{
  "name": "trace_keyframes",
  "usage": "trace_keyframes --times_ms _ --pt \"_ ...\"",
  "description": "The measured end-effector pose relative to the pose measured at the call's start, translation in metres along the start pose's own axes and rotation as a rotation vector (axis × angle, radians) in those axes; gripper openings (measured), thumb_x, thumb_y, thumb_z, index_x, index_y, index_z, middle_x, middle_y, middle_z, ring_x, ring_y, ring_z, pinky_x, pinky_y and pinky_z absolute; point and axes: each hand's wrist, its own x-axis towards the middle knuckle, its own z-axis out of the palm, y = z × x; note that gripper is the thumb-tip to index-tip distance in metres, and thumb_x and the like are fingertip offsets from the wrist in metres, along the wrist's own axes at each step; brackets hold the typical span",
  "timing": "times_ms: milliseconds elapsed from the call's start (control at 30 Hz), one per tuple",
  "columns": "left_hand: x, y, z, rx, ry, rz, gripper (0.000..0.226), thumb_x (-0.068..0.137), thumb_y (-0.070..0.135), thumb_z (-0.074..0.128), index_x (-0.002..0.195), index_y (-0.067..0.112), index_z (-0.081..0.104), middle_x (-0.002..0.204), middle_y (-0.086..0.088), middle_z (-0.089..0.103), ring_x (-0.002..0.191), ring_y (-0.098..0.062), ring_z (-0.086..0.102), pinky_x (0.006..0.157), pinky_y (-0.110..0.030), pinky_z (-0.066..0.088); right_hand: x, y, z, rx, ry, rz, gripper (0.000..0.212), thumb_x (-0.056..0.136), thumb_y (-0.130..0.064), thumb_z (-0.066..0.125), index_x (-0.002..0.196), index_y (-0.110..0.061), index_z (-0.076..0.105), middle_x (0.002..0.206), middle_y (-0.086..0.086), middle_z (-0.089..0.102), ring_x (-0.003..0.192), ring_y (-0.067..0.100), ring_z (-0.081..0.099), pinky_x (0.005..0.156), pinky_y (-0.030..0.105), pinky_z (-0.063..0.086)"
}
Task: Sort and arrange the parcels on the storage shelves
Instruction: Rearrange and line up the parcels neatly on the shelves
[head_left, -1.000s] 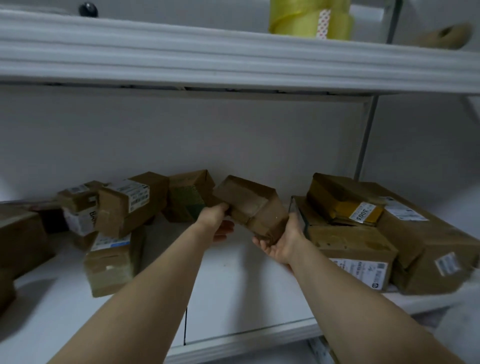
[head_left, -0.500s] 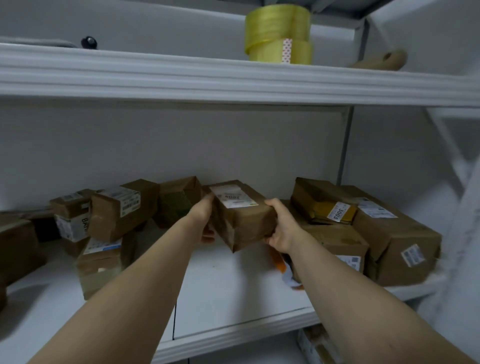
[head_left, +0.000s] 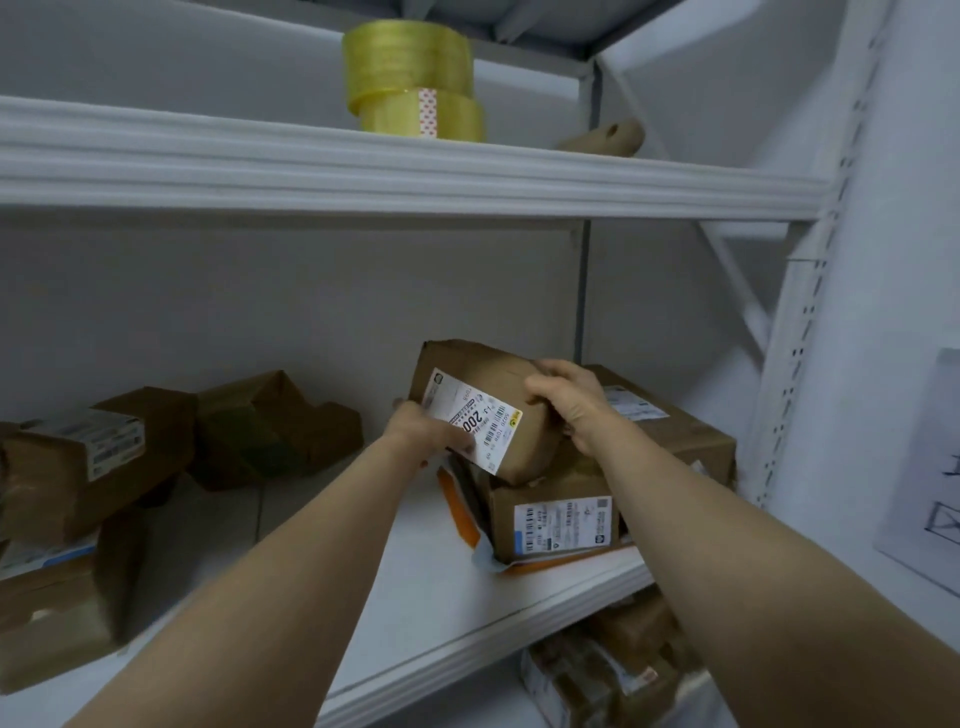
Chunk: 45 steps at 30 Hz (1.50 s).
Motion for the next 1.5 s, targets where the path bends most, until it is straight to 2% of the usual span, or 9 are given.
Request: trace_keyframes --times_ms 167,233,300,367,533,767,900,1133,1500 --pt "0.011 0.008 0.022 0.119 0.05 0.036 0.128 0.052 0.017 0.092 0.148 0.009 0.008 0.142 -0.015 0.038 0.132 -0.035 0.039 0.107 -0.049 0.039 0.009 0.005 -0.025 -0.011 0.04 -0.048 0.042 0.076 0.005 0.057 0.111 -0.017 0.065 0.094 0.007 0.065 0.074 0.018 0.06 0.061 0.026 0.049" --pt "0.009 0.01 0.032 0.015 -0.046 0.041 0.108 0.06 0.004 0.087 0.145 0.007 0.021 0.137 -0.014 0.049 0.127 -0.032 0.049 0.104 -0.047 0.044 0.011 0.008 -0.034 -0.034 0.041 -0.056 0.045 0.075 0.008 0.054 0.107 -0.022 0.066 0.102 0.011 0.065 0.072 0.019 0.059 0.057 0.027 0.048" --pt "0.007 0.007 0.04 0.02 -0.082 0.033 0.056 0.068 0.002 0.081 0.116 0.009 0.053 0.122 -0.013 0.062 0.113 -0.028 0.06 0.095 -0.042 0.052 0.016 0.015 -0.043 -0.058 0.045 -0.059 0.052 0.072 0.009 0.053 0.106 -0.027 0.066 0.112 0.016 0.063 0.071 0.02 0.059 0.052 0.026 0.046" --pt "0.009 0.002 0.046 0.042 -0.071 0.031 0.026 0.074 0.004 0.077 0.088 0.014 0.057 0.114 -0.013 0.066 0.106 -0.027 0.064 0.092 -0.041 0.053 0.023 0.025 -0.05 -0.087 0.084 -0.055 0.064 0.068 0.007 0.055 0.117 -0.035 0.061 0.13 0.017 0.051 0.087 0.025 0.061 0.055 0.027 0.051" --pt "0.012 0.004 0.054 0.034 -0.019 0.039 0.025 0.072 0.012 0.081 0.088 0.012 0.062 0.11 -0.012 0.069 0.099 -0.026 0.067 0.088 -0.041 0.056 0.025 0.035 -0.057 -0.209 0.24 0.066 0.083 0.073 -0.009 0.064 0.148 -0.015 0.03 0.147 0.013 0.026 0.132 0.029 0.037 0.109 0.041 0.038" --pt "0.005 0.005 0.069 0.0 -0.022 0.033 0.022 0.072 0.014 0.082 0.081 0.013 0.062 0.096 -0.009 0.069 0.082 -0.022 0.065 0.074 -0.033 0.057 0.034 0.037 -0.069 -0.317 0.248 0.038 0.069 0.081 -0.012 0.07 0.144 -0.012 0.04 0.137 0.009 0.052 0.122 0.027 0.053 0.102 0.039 0.046" --pt "-0.001 0.001 0.077 0.02 0.009 0.024 0.027 0.074 0.013 0.08 0.096 0.007 0.066 0.102 -0.011 0.069 0.092 -0.024 0.067 0.085 -0.038 0.057 0.038 0.051 -0.07 -0.389 0.302 0.053 0.071 0.078 -0.033 0.075 0.141 -0.016 0.046 0.138 0.011 0.052 0.127 0.029 0.049 0.106 0.042 0.043" --pt "-0.012 0.007 0.075 0.066 0.047 -0.018 0.065 0.064 0.014 0.087 0.112 0.003 0.045 0.107 -0.013 0.06 0.103 -0.03 0.062 0.085 -0.039 0.055 0.022 0.042 -0.075 -0.405 0.359 0.084 0.086 0.082 -0.032 0.067 0.151 -0.011 0.02 0.152 0.015 0.022 0.141 0.034 0.017 0.113 0.043 0.025" --pt "-0.026 0.009 0.042 0.083 0.142 0.006 0.045 0.083 0.013 0.069 0.119 0.004 0.044 0.102 -0.007 0.048 0.093 -0.021 0.046 0.078 -0.029 0.043 -0.008 0.006 -0.01 -0.662 0.312 -0.436 0.053 0.087 -0.025 0.062 0.137 -0.019 0.046 0.142 0.004 0.04 0.132 0.023 0.033 0.109 0.034 0.027"
